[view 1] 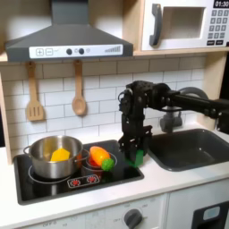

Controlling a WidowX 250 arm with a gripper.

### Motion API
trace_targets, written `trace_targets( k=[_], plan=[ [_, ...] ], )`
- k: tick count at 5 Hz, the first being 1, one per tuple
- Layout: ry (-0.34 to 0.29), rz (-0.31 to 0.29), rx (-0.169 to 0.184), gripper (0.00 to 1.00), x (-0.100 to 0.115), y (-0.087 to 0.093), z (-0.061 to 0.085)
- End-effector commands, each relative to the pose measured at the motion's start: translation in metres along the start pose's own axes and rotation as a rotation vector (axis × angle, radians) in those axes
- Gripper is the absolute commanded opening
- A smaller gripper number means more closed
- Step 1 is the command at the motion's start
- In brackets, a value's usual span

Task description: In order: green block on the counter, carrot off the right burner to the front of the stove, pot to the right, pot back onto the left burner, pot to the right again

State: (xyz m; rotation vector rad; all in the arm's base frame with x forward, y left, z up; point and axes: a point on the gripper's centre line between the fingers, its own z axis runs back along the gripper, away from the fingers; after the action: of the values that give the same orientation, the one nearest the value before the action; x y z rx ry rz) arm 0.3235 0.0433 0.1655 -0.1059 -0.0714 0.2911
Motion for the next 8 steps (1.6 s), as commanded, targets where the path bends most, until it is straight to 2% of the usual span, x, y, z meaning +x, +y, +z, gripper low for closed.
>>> trace_targets(
  k=[1,4,8],
  plan=[
    [0.006,-0.011,-0.020,0.00,-0.002,-0.010,-0.004],
    [0.009,-0.059,-0.033,0.00,-0.008,-0.034,-0.009],
    [0.013,-0.056,-0.009,0.00,-0.009,-0.033,-0.018]
  ],
)
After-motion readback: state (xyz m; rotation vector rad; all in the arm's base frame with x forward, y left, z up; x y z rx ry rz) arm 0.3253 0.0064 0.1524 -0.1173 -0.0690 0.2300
